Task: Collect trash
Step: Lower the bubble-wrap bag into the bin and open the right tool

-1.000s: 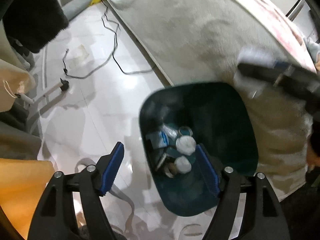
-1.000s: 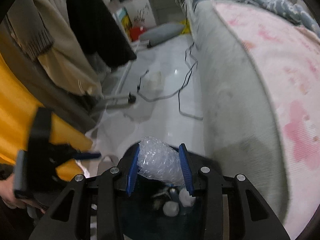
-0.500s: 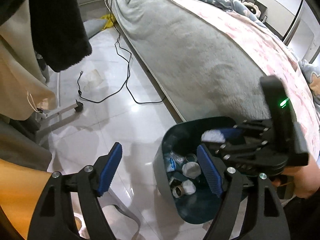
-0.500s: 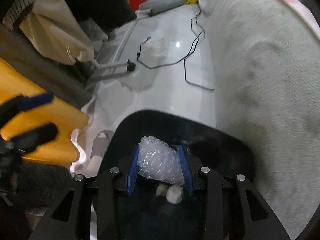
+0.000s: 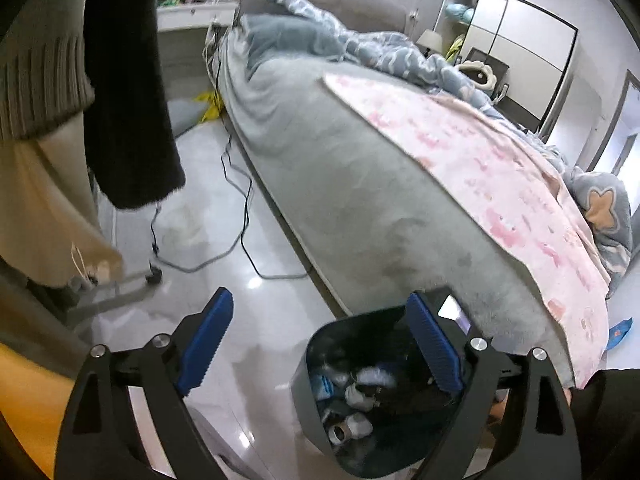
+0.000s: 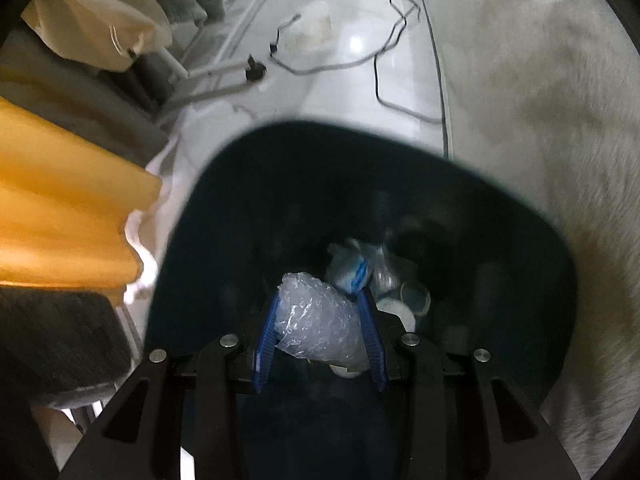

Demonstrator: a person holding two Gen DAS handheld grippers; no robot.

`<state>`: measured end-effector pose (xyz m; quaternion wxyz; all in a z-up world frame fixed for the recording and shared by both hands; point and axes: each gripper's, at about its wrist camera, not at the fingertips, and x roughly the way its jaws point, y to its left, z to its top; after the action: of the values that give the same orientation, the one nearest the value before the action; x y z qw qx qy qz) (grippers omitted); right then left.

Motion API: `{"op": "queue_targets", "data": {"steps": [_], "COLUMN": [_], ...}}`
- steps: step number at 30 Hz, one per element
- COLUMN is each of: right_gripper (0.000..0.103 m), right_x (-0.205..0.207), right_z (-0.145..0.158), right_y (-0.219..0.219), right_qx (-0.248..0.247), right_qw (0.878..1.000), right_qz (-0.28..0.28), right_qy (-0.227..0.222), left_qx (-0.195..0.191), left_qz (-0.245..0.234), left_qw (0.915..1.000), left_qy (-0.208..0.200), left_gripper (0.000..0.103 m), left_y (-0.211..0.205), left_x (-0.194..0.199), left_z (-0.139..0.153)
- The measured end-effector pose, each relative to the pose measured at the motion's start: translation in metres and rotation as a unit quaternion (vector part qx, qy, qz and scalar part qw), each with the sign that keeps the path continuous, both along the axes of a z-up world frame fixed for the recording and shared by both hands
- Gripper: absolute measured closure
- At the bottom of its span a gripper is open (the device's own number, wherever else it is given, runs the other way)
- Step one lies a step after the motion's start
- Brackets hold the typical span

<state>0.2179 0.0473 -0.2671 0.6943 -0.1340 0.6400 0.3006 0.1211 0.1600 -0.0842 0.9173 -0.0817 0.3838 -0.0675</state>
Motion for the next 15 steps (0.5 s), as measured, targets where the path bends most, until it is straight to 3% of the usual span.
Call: {"op": "queue_targets", "data": {"steps": [5,8,15], "right_gripper": [0.062,0.061,0.043], "right_x": [-0.011,-0.017,-0.033], "right_z": [-0.022,-0.024,-0.017], "right_y": [-0.002,-0.003,-0.008], "right_qx": [-0.034,-0.050,-0.071], "right_qw": [0.999,0.998,0.996], "right_qz": [0.015,0.026,0.050], "right_qy": [0.027,0.027,0.017], "left_qx": [-0.018,-0.003,-0.014], "left_qz": [-0.002,0.015,0.013], "left_qw": [0.9997,0.9994,0.9986], "left_qy": [-0.015,-0.031,-0.049], "left_gripper": [0.011,0.008,0.004], "left_y": [0.000,-0.004,-0.006], "left_x": [0.002,0.000,0.001], "left_z": [0.012,0.022,0.047]}}
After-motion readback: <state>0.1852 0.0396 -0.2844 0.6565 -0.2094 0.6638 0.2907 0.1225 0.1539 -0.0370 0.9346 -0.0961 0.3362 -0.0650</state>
